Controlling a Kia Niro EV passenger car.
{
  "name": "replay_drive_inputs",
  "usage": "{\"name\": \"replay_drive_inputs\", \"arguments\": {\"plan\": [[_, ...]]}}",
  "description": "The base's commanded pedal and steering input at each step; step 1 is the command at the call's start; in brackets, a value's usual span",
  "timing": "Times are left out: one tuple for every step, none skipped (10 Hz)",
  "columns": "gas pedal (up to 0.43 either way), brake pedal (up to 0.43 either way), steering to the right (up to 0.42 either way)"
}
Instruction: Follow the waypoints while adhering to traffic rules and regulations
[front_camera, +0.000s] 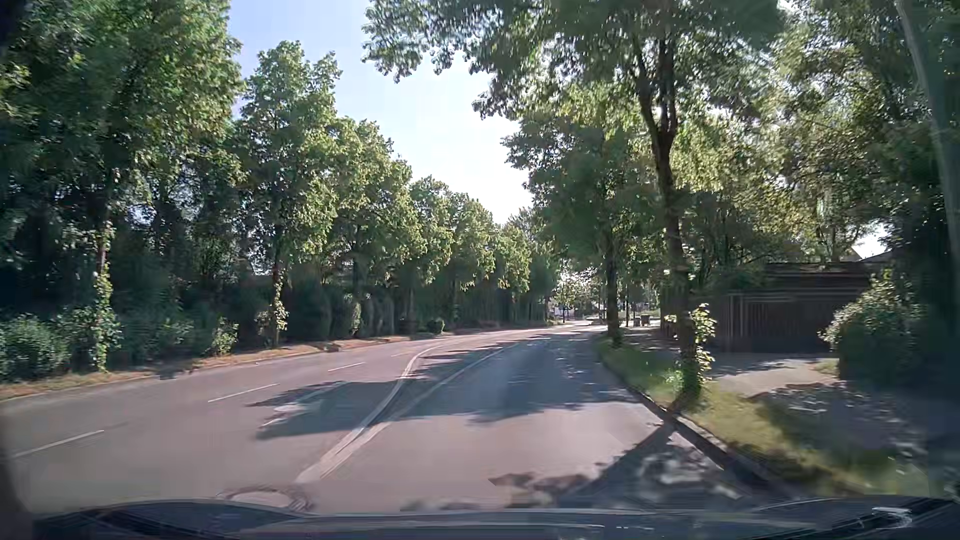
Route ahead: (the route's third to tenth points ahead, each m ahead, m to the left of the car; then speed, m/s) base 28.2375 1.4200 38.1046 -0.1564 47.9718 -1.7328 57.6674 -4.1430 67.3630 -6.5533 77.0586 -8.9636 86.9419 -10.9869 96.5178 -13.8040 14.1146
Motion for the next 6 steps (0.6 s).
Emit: {"name": "replay_drive_inputs", "arguments": {"plan": [[0.189, 0.012, 0.015], [0.189, 0.012, 0.017], [0.189, 0.012, 0.020], [0.189, 0.012, 0.022], [0.189, 0.012, 0.023], [0.177, 0.012, 0.023]]}}
